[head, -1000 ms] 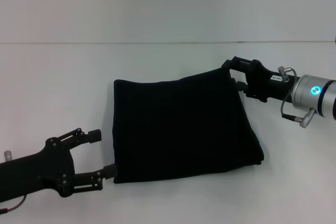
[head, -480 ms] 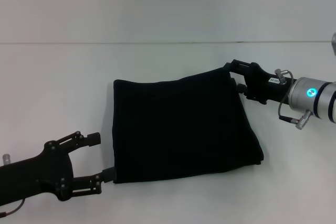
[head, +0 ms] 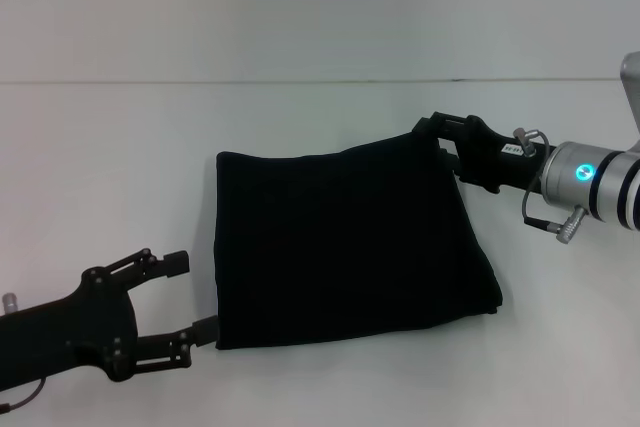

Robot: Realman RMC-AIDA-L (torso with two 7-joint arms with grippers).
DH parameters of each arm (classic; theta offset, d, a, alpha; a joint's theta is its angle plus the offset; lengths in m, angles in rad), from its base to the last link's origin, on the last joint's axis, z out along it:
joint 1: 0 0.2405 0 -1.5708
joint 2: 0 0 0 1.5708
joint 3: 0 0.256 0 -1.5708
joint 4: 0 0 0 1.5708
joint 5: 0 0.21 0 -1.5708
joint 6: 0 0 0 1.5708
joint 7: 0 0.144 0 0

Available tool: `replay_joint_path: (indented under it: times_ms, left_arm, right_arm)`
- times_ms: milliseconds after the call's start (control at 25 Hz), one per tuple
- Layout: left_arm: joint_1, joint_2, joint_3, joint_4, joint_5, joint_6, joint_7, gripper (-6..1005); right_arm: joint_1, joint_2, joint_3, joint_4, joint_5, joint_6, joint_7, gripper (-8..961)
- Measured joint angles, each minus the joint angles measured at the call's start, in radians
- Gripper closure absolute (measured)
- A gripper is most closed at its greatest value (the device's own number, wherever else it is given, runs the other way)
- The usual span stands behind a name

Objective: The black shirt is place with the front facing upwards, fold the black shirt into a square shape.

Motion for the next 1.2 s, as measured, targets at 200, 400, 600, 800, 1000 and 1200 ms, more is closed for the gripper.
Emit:
replay_joint_path:
  times_ms: [200,400,600,800,1000,1200]
  left_arm:
    - [-0.002,0.002,-0.001,0.0,-0.002,0.0,0.001,60]
    - [-0.002,0.002,-0.001,0.0,-0.002,-0.001,0.002,60]
    - [-0.002,0.002,-0.001,0.0,-0.002,-0.001,0.003,60]
    - [-0.002,0.001,-0.002,0.0,-0.002,-0.002,0.005,61]
    - [-0.002,0.001,-0.003,0.0,-0.002,-0.003,0.005,61]
    - [-0.002,0.001,-0.003,0.0,-0.002,-0.005,0.006,61]
  right_arm:
    - [0.002,0.0,0.0,0.0,0.0,0.0,-0.01,231]
    - [0.005,-0.001,-0.02,0.0,-0.005,0.0,-0.039,270]
    - [0.009,0.0,-0.029,0.0,0.0,0.009,-0.046,427]
    - [0.01,0.001,-0.029,0.001,0.0,0.009,-0.046,726]
    - [0.012,0.002,-0.024,0.01,0.0,0.011,-0.046,828]
    - [0.008,0.002,-0.016,0.01,0.01,0.011,-0.049,889]
